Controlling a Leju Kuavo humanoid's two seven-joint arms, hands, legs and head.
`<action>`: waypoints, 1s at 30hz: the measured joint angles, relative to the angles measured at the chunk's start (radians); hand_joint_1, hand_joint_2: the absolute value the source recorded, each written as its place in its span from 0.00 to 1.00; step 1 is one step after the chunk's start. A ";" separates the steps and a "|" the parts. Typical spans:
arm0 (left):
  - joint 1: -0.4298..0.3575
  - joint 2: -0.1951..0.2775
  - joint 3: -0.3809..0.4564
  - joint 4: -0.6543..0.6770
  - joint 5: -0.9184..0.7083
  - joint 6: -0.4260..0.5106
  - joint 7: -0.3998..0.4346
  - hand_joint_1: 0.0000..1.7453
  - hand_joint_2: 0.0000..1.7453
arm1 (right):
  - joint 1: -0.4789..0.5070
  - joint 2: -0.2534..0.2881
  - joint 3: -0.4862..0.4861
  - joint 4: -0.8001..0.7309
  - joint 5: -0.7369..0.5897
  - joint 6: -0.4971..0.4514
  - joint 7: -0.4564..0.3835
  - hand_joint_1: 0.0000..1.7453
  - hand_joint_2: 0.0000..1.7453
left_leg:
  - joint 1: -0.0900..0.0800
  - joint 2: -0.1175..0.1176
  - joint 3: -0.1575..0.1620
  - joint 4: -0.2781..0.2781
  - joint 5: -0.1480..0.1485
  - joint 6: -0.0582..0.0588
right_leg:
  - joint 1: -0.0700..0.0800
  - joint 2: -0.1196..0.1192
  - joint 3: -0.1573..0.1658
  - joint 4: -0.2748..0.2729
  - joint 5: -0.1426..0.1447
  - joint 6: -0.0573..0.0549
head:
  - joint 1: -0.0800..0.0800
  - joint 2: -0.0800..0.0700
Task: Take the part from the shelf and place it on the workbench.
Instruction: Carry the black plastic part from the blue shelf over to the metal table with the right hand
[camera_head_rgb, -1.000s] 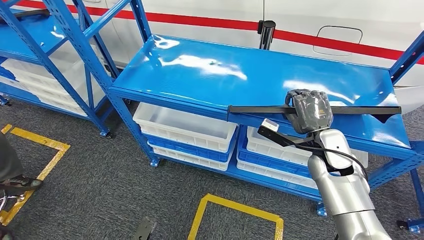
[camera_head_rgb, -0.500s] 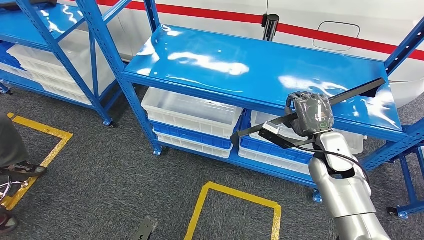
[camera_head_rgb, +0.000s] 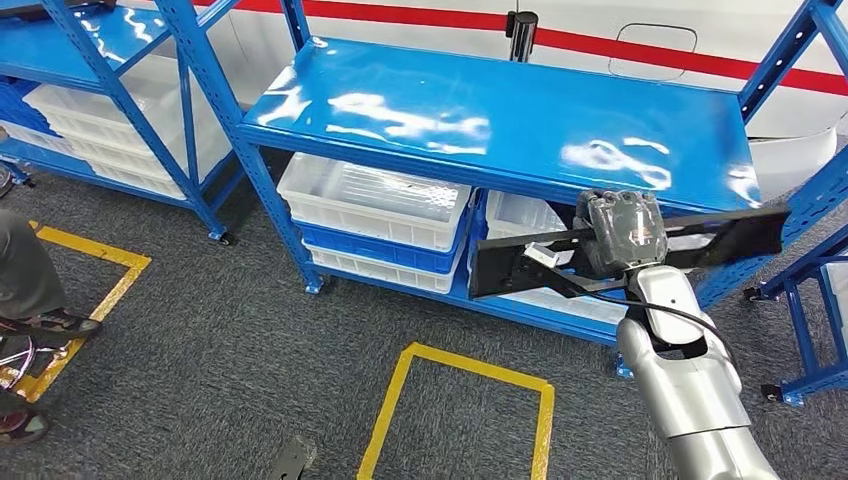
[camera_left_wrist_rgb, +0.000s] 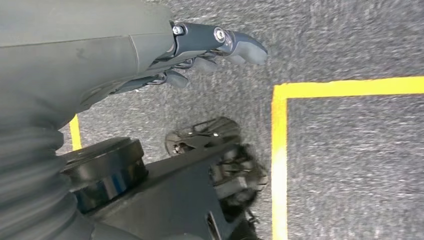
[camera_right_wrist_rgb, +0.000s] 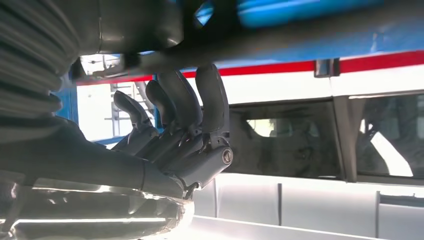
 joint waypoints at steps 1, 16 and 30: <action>-0.001 0.000 0.000 0.000 -0.002 0.000 0.001 0.00 1.00 | 0.002 -0.001 -0.002 -0.001 0.000 0.000 0.001 0.90 1.00 | -0.001 -0.002 0.054 -0.070 0.014 0.007 | 0.000 0.000 -0.007 0.000 0.008 0.003 | 0.000 0.000; -0.007 -0.001 -0.015 0.000 -0.016 -0.002 0.004 0.00 1.00 | 0.035 -0.014 -0.029 -0.021 0.006 -0.002 0.007 0.90 1.00 | -0.025 0.003 0.028 -0.258 0.148 0.055 | 0.001 -0.001 0.004 0.179 -0.081 0.053 | 0.007 0.000; -0.006 0.004 -0.018 0.001 -0.027 -0.004 0.005 0.00 1.00 | 0.043 -0.012 -0.034 -0.042 0.009 -0.004 0.008 0.90 1.00 | 0.002 -0.002 -0.030 0.033 -0.003 -0.014 | 0.001 -0.004 0.026 -0.018 -0.004 -0.004 | -0.003 0.000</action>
